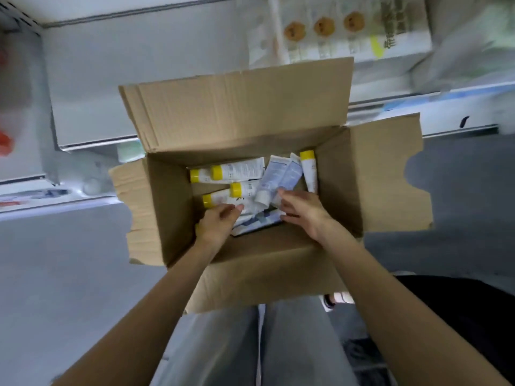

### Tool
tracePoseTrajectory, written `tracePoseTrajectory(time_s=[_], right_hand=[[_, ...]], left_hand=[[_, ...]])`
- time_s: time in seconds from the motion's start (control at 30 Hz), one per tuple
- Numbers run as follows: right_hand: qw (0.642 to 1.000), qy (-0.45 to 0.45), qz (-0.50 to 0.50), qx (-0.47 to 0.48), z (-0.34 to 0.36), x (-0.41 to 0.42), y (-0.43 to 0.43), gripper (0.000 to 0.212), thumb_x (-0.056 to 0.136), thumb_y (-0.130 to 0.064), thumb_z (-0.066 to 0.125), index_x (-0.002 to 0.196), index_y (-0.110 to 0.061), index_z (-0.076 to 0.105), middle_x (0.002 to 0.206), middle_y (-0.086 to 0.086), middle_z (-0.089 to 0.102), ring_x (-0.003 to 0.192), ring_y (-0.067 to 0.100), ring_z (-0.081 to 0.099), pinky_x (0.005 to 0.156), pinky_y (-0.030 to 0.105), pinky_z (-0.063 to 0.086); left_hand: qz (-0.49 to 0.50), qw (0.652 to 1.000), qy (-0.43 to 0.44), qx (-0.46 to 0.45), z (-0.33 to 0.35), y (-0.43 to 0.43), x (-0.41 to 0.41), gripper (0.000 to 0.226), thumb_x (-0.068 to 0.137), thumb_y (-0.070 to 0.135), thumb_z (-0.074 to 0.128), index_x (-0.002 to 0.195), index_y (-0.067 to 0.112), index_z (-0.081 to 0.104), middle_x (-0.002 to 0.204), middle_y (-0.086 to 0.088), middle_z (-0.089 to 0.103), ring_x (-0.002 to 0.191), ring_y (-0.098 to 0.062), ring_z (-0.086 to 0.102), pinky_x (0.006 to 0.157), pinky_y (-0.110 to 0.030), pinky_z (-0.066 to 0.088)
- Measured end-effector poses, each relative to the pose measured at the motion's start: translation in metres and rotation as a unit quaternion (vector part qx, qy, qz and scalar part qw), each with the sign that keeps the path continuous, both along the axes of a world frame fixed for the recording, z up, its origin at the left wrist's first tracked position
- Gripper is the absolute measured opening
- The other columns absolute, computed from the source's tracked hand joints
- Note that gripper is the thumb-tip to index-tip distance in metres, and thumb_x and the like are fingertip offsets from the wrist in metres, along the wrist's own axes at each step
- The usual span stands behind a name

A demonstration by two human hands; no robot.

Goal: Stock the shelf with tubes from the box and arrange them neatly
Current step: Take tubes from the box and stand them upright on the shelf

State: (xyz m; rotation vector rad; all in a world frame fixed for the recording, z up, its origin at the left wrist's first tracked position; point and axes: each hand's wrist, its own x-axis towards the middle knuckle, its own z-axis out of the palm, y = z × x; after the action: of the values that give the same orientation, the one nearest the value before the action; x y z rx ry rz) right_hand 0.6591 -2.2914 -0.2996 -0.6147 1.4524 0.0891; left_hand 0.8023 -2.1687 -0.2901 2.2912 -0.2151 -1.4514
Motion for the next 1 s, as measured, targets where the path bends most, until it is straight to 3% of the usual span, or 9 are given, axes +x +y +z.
tracePoseTrajectory(time_s=[0.1, 0.17, 0.27, 0.37, 0.47, 0.63, 0.87, 1.0], right_hand=[[1.0, 0.016, -0.002, -0.011, -0.023, 0.004, -0.003, 0.032, 0.086, -0.028, 0.067, 0.11, -0.009, 0.059, 0.104, 0.007, 0.061, 0.096, 0.019, 0.059, 0.074, 0.032, 0.053], [1.0, 0.028, -0.001, -0.013, -0.037, 0.008, -0.006, 0.027, 0.086, -0.028, 0.067, 0.105, -0.009, 0.06, 0.096, 0.007, 0.06, 0.091, 0.019, 0.059, 0.075, 0.033, 0.055], [0.999, 0.027, 0.003, -0.018, -0.048, 0.014, -0.01, 0.021, 0.087, -0.026, 0.066, 0.102, -0.011, 0.06, 0.095, 0.008, 0.059, 0.092, 0.02, 0.059, 0.079, 0.035, 0.055], [0.999, 0.024, 0.009, -0.021, -0.057, 0.019, -0.011, 0.03, 0.088, -0.024, 0.065, 0.111, -0.006, 0.061, 0.097, 0.008, 0.061, 0.094, 0.019, 0.06, 0.079, 0.035, 0.054], [1.0, 0.017, 0.002, -0.018, -0.062, 0.018, -0.012, 0.033, 0.087, -0.022, 0.066, 0.114, -0.005, 0.059, 0.106, 0.011, 0.065, 0.1, 0.023, 0.063, 0.078, 0.035, 0.055], [1.0, 0.017, -0.005, 0.006, -0.062, 0.017, -0.013, 0.035, 0.088, -0.021, 0.064, 0.118, -0.004, 0.057, 0.111, 0.013, 0.066, 0.1, 0.025, 0.065, 0.076, 0.031, 0.054], [0.997, -0.023, -0.061, 0.038, -0.051, 0.016, -0.015, 0.03, 0.087, -0.021, 0.066, 0.113, -0.008, 0.059, 0.103, 0.011, 0.069, 0.08, 0.018, 0.068, 0.06, 0.026, 0.056], [0.996, -0.065, -0.045, 0.043, -0.039, 0.014, -0.018, 0.026, 0.086, -0.018, 0.067, 0.11, -0.011, 0.06, 0.11, 0.009, 0.068, 0.091, 0.019, 0.067, 0.072, 0.026, 0.056]], left_hand=[[0.039, 0.998, 0.052, 0.007, -0.023, -0.013, -0.006, 0.024, 0.084, 0.041, 0.065, 0.082, 0.018, 0.063, 0.081, -0.004, 0.064, 0.08, -0.02, 0.064, 0.082, -0.034, 0.054], [0.068, 0.995, 0.078, 0.016, -0.037, -0.024, -0.01, 0.023, 0.086, 0.037, 0.064, 0.076, 0.016, 0.06, 0.081, -0.005, 0.063, 0.078, -0.02, 0.063, 0.077, -0.032, 0.054], [0.138, 0.978, 0.155, 0.02, -0.044, -0.038, -0.016, 0.024, 0.088, 0.033, 0.062, 0.096, 0.011, 0.06, 0.099, -0.01, 0.064, 0.094, -0.024, 0.063, 0.078, -0.03, 0.053], [0.163, 0.966, 0.201, 0.028, -0.054, -0.046, -0.02, 0.044, 0.089, 0.034, 0.061, 0.12, 0.004, 0.055, 0.113, -0.016, 0.063, 0.104, -0.028, 0.062, 0.082, -0.033, 0.052], [0.169, 0.962, 0.212, 0.03, -0.06, -0.049, -0.021, 0.041, 0.088, 0.032, 0.063, 0.116, 0.004, 0.057, 0.112, -0.018, 0.065, 0.098, -0.027, 0.063, 0.08, -0.034, 0.051], [0.156, 0.963, 0.219, 0.023, -0.06, -0.054, -0.024, 0.026, 0.088, 0.021, 0.065, 0.107, 0.004, 0.059, 0.104, -0.017, 0.065, 0.076, -0.018, 0.063, 0.072, -0.024, 0.052], [0.071, 0.98, 0.187, 0.014, -0.047, -0.047, -0.014, 0.026, 0.08, 0.025, 0.073, 0.094, 0.006, 0.063, 0.098, -0.016, 0.07, 0.085, -0.021, 0.068, 0.078, -0.028, 0.055], [0.013, 0.977, 0.215, 0.007, -0.03, -0.033, -0.006, 0.031, 0.077, 0.016, 0.074, 0.101, 0.003, 0.061, 0.097, -0.017, 0.069, 0.085, -0.022, 0.069, 0.078, -0.029, 0.057]])
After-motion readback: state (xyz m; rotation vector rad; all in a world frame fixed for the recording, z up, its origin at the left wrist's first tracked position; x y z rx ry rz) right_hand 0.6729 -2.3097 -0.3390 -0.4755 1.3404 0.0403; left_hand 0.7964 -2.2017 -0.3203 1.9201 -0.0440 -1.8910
